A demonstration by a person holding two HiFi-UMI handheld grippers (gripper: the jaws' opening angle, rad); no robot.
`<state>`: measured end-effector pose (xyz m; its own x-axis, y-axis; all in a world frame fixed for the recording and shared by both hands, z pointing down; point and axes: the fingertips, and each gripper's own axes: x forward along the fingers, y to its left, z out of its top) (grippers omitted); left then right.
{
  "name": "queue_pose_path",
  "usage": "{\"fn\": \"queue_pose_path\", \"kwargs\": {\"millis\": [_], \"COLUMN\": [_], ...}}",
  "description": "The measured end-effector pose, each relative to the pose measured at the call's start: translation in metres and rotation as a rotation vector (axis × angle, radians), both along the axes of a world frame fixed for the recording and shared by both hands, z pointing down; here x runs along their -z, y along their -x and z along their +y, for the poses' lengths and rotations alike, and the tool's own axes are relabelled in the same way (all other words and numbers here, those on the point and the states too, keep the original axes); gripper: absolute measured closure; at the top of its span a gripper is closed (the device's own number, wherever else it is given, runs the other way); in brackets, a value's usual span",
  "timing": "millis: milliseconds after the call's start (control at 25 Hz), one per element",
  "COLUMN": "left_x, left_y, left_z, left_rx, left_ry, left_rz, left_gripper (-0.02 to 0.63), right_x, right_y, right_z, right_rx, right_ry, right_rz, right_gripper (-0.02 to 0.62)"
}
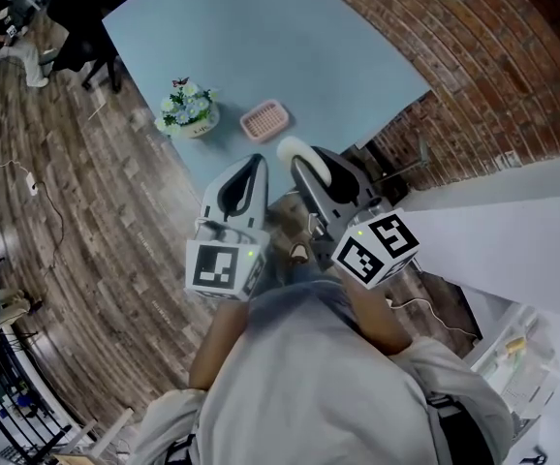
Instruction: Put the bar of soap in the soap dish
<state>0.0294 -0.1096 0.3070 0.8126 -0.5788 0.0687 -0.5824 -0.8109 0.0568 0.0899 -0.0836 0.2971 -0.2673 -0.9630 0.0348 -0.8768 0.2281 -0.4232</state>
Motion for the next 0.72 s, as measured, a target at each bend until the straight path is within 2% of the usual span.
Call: {"fn": "queue_pose_path", "kwargs": {"millis": [720], "left_x": [0.005], "left_y": [0.030], "left_z": [-0.102], "left_rx": [-0.117], "left_ry": [-0.019], "left_rz": [0.007], "left_gripper": [0.603], "right_x": [0.004], "right_y": [0.036], "right_z": [-0.098], "right_rx": [-0.077], "right_ry": [0.027], "right_rz": [0.052], "right_gripper": [0.480]}}
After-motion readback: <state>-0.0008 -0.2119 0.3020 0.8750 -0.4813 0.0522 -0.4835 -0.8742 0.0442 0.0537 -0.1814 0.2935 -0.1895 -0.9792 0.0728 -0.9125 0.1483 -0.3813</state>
